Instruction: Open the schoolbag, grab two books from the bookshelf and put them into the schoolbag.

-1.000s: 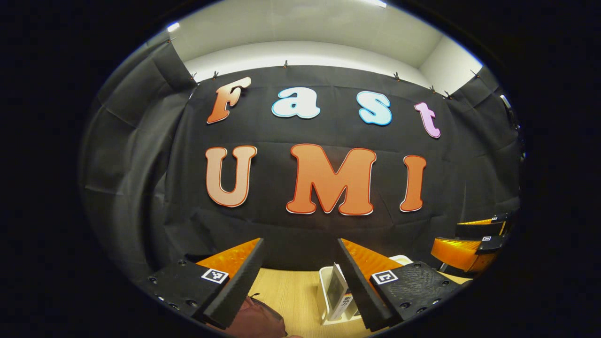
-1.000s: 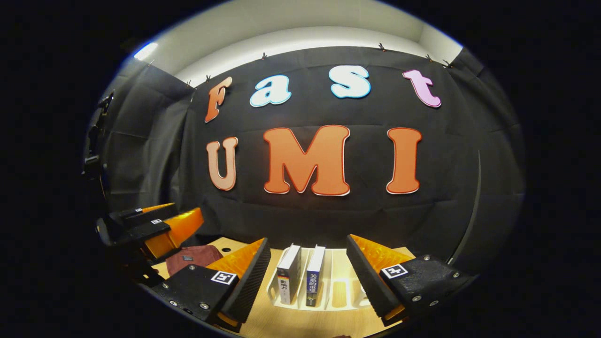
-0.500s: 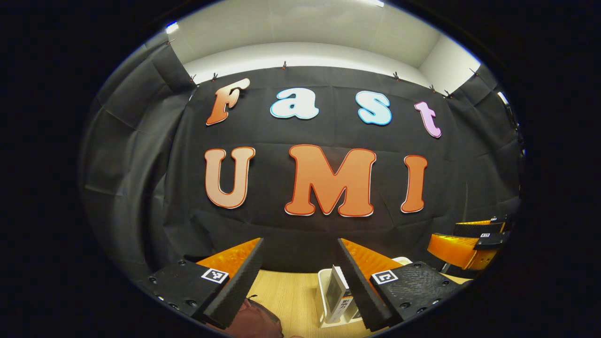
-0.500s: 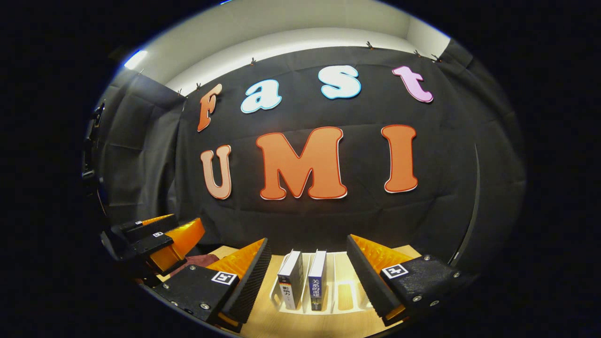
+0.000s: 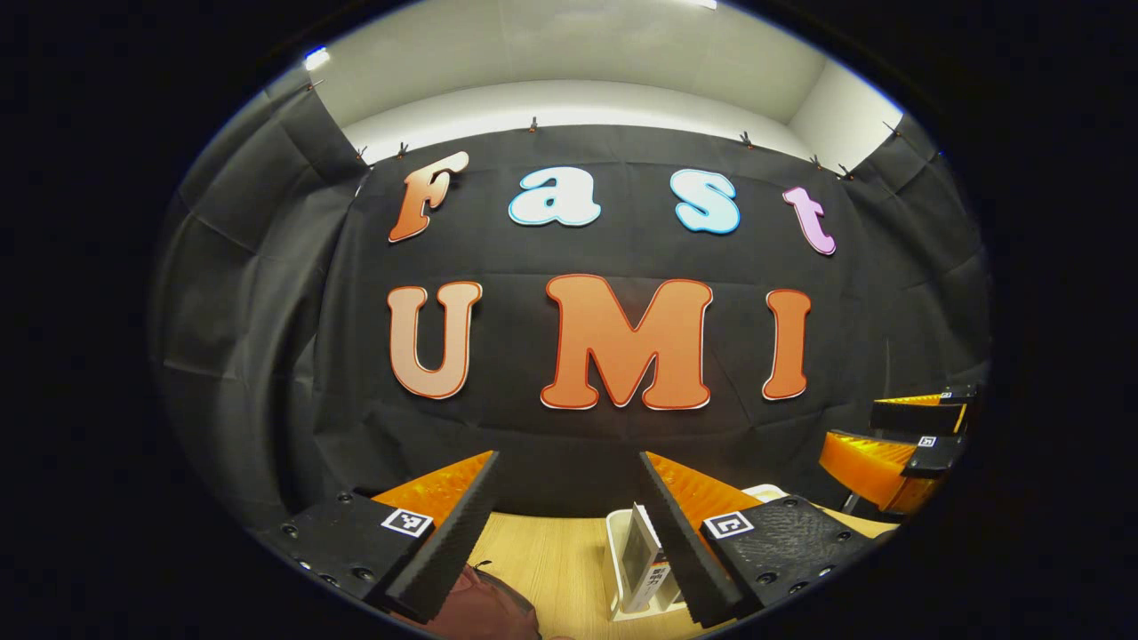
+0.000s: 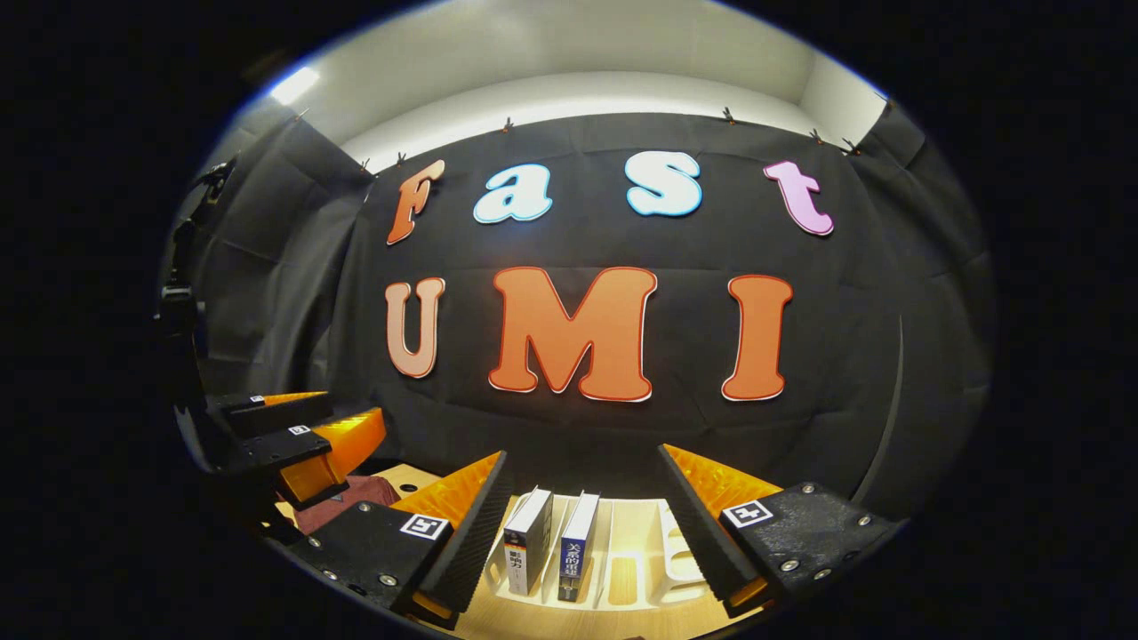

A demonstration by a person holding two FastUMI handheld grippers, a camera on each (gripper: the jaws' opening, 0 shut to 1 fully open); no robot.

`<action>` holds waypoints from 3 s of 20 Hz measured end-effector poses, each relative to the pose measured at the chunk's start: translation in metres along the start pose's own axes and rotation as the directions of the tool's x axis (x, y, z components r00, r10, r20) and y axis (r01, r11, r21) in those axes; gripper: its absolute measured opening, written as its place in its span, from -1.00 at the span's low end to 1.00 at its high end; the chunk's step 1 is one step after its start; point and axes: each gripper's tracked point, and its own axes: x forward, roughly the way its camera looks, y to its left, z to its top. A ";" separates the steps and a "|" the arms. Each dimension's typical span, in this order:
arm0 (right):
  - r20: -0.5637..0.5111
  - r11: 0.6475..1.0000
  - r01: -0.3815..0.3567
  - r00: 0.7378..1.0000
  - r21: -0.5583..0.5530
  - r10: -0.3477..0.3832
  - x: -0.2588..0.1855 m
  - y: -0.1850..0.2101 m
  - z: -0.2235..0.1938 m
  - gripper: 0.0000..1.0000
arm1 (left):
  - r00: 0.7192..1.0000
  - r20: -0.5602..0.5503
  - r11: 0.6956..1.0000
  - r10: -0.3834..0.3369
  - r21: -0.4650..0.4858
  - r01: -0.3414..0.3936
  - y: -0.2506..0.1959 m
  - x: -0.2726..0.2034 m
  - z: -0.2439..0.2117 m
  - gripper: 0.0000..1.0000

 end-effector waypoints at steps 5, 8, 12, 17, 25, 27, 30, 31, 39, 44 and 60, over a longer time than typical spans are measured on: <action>-0.046 1.000 -0.005 0.999 0.028 0.006 0.003 -0.001 -0.012 0.92 | 1.000 0.006 1.000 0.006 0.001 -0.006 -0.001 0.000 -0.001 0.89; -0.099 0.999 -0.030 0.995 0.040 0.034 0.002 0.003 -0.026 0.92 | 1.000 0.004 1.000 0.006 0.020 -0.006 0.000 0.000 -0.002 0.89; -0.114 0.998 -0.050 0.992 0.034 0.053 0.002 0.005 -0.032 0.92 | 1.000 -0.022 0.998 0.009 0.060 -0.008 0.005 0.003 -0.014 0.89; -0.149 0.997 -0.053 0.987 0.056 0.060 0.004 0.002 -0.046 0.92 | 0.973 -0.228 0.990 0.018 0.143 0.015 0.017 -0.001 -0.082 0.89; -0.203 0.995 -0.058 0.976 0.085 0.074 0.011 -0.002 -0.070 0.92 | 0.836 -0.533 0.935 0.133 0.347 0.072 0.059 -0.037 -0.205 0.96; -0.215 0.995 -0.057 0.974 0.086 0.075 0.012 -0.005 -0.077 0.92 | 0.803 -0.575 0.911 0.158 0.399 0.107 0.069 -0.048 -0.235 0.97; -0.228 0.996 -0.049 0.972 0.079 0.066 0.014 -0.013 -0.084 0.92 | 0.742 -0.645 0.875 0.180 0.450 0.179 0.079 -0.073 -0.276 0.97; -0.231 0.996 -0.044 0.971 0.077 0.060 0.015 -0.016 -0.086 0.92 | 0.713 -0.677 0.869 0.185 0.450 0.203 0.082 -0.081 -0.292 0.97; -0.260 0.998 -0.034 0.965 0.055 0.047 0.018 -0.031 -0.101 0.92 | 0.588 -0.764 0.819 0.266 0.501 0.280 0.111 -0.114 -0.347 0.98; -0.278 0.997 -0.044 0.959 0.056 0.058 0.018 -0.031 -0.111 0.92 | 0.566 -0.748 0.714 0.346 0.601 0.358 0.119 -0.123 -0.357 0.97; -0.283 0.996 -0.044 0.957 0.075 0.064 0.017 -0.048 -0.122 0.92 | 0.631 -0.642 0.547 0.434 0.745 0.382 0.122 -0.105 -0.361 0.91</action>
